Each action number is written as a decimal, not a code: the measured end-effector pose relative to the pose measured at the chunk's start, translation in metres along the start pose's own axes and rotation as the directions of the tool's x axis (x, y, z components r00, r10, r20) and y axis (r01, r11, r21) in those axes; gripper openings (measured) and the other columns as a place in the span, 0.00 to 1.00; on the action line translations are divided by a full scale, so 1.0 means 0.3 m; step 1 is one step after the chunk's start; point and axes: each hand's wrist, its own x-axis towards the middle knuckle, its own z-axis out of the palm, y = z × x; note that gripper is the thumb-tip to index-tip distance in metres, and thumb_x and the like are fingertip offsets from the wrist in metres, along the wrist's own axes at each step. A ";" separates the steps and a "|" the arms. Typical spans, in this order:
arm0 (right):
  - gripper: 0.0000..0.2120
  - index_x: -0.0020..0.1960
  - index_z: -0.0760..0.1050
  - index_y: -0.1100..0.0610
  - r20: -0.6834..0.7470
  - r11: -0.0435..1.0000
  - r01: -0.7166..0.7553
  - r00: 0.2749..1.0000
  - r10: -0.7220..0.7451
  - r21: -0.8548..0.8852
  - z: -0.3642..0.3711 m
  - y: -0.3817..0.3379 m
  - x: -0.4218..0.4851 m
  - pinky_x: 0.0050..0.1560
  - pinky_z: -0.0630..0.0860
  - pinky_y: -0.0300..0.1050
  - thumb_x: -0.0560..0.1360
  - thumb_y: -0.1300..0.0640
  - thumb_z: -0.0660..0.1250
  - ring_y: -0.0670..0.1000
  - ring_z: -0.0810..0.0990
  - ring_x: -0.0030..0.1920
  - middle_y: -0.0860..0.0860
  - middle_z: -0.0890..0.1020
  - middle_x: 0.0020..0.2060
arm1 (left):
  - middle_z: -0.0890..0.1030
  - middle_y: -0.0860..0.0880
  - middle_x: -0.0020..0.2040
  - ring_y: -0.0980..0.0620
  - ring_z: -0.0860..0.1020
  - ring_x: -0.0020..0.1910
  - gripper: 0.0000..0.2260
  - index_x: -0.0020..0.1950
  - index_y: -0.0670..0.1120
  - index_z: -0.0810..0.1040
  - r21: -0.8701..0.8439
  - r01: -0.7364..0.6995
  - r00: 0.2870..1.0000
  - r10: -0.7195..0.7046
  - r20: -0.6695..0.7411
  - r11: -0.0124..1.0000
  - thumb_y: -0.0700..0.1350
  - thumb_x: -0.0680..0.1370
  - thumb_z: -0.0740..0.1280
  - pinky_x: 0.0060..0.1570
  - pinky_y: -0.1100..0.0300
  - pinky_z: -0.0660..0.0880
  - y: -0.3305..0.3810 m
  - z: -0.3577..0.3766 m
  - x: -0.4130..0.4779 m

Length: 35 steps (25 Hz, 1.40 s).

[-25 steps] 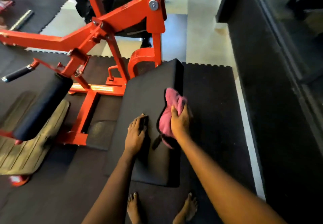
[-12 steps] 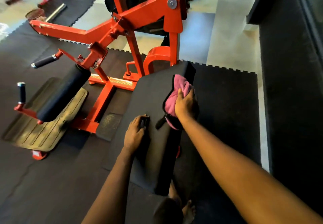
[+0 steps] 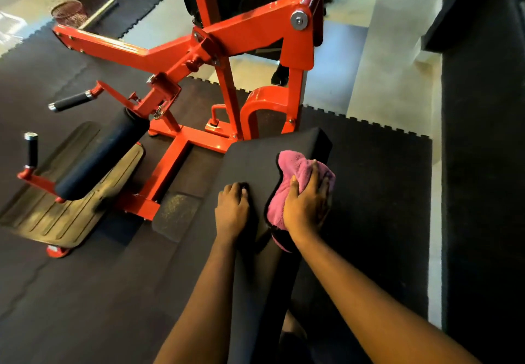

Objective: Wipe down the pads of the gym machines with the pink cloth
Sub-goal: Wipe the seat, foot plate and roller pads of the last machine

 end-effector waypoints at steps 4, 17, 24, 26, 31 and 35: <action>0.28 0.81 0.59 0.49 -0.009 0.997 -0.044 0.999 0.044 -0.069 0.013 -0.079 0.234 0.74 0.61 0.55 0.83 0.48 0.61 0.63 0.62 0.77 0.62 0.61 0.78 | 0.76 0.48 0.58 0.46 0.73 0.60 0.11 0.57 0.47 0.77 0.100 0.069 0.995 -0.062 -0.076 0.993 0.49 0.82 0.59 0.53 0.47 0.73 0.023 0.007 0.040; 0.19 0.69 0.68 0.49 0.499 0.764 0.508 0.819 -0.285 -0.398 -0.093 -0.149 0.600 0.60 0.74 0.55 0.82 0.42 0.57 0.65 0.77 0.62 0.58 0.77 0.65 | 0.77 0.49 0.54 0.48 0.74 0.56 0.08 0.52 0.46 0.74 0.129 0.174 0.980 -0.158 -0.123 0.976 0.50 0.81 0.61 0.49 0.49 0.75 0.121 0.001 0.058; 0.16 0.69 0.76 0.53 0.905 0.856 0.511 0.397 -0.154 -0.079 0.059 -0.229 0.864 0.70 0.71 0.53 0.84 0.52 0.59 0.57 0.77 0.67 0.56 0.79 0.67 | 0.76 0.47 0.58 0.47 0.74 0.58 0.14 0.58 0.45 0.75 0.194 0.426 0.894 -0.378 -0.241 0.884 0.54 0.83 0.57 0.50 0.50 0.74 0.247 0.052 0.124; 0.17 0.68 0.76 0.56 0.969 0.877 0.470 0.151 -0.194 0.103 0.175 -0.207 0.918 0.74 0.67 0.54 0.82 0.56 0.60 0.54 0.76 0.68 0.55 0.80 0.66 | 0.75 0.45 0.61 0.44 0.73 0.60 0.17 0.60 0.45 0.75 0.180 0.549 0.825 -0.494 -0.274 0.817 0.55 0.83 0.56 0.52 0.49 0.74 0.297 0.091 0.129; 0.14 0.67 0.71 0.57 0.960 0.919 0.316 0.071 -0.272 0.236 0.107 -0.180 0.931 0.64 0.72 0.34 0.82 0.62 0.62 0.34 0.79 0.57 0.46 0.80 0.58 | 0.63 0.39 0.76 0.39 0.59 0.77 0.27 0.75 0.48 0.66 0.144 0.738 0.673 -0.708 -0.212 0.659 0.62 0.82 0.50 0.74 0.39 0.54 0.452 0.217 0.118; 0.15 0.66 0.73 0.56 0.924 0.862 0.384 0.050 -0.378 0.332 0.138 -0.136 0.942 0.58 0.70 0.27 0.82 0.68 0.60 0.44 0.79 0.61 0.47 0.80 0.58 | 0.56 0.41 0.80 0.42 0.52 0.80 0.31 0.80 0.50 0.59 0.146 0.768 0.640 -0.736 -0.221 0.624 0.65 0.81 0.48 0.77 0.40 0.48 0.497 0.223 0.131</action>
